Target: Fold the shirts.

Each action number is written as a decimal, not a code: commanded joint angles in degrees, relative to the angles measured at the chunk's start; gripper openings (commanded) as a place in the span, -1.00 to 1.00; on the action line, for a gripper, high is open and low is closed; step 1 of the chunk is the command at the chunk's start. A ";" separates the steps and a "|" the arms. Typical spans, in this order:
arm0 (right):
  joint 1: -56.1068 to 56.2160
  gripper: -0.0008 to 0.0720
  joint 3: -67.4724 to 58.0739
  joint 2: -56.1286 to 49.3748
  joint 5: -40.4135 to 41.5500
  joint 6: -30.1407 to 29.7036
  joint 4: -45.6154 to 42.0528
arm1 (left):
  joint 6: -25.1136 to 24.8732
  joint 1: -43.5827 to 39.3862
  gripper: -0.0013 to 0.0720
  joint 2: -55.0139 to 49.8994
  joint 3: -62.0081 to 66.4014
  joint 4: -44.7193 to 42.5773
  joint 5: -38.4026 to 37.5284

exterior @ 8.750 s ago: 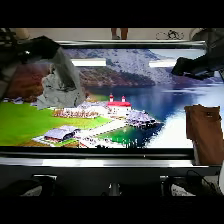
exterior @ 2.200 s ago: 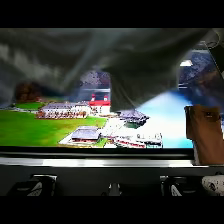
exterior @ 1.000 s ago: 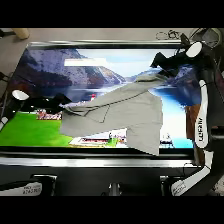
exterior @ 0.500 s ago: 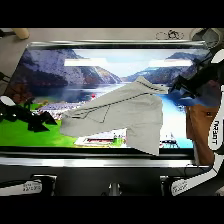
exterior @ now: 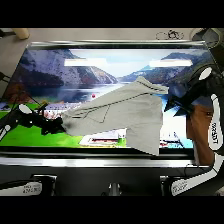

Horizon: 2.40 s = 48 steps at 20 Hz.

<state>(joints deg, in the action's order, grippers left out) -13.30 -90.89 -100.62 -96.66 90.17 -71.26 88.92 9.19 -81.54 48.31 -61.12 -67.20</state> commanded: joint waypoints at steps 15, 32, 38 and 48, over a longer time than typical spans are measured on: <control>-0.02 -0.91 5.31 10.21 22.32 -11.89 18.86 | -5.64 -0.74 -0.90 20.63 19.12 2.43 2.32; -0.13 -0.90 -24.57 49.94 33.48 -11.28 -0.35 | 0.17 -0.70 -0.90 36.94 56.50 -14.01 7.61; 0.76 -0.90 -24.55 22.75 19.67 -7.82 -0.61 | -0.46 -0.70 -0.90 25.14 32.13 -13.97 9.18; 12.44 -0.90 -24.57 -11.17 30.58 8.85 0.79 | -0.42 -0.83 -0.89 -7.43 27.08 -2.05 14.75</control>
<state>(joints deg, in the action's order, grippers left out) -3.05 -115.42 -105.93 -67.33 94.13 -73.73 88.51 8.43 -82.48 75.94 -69.89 -53.19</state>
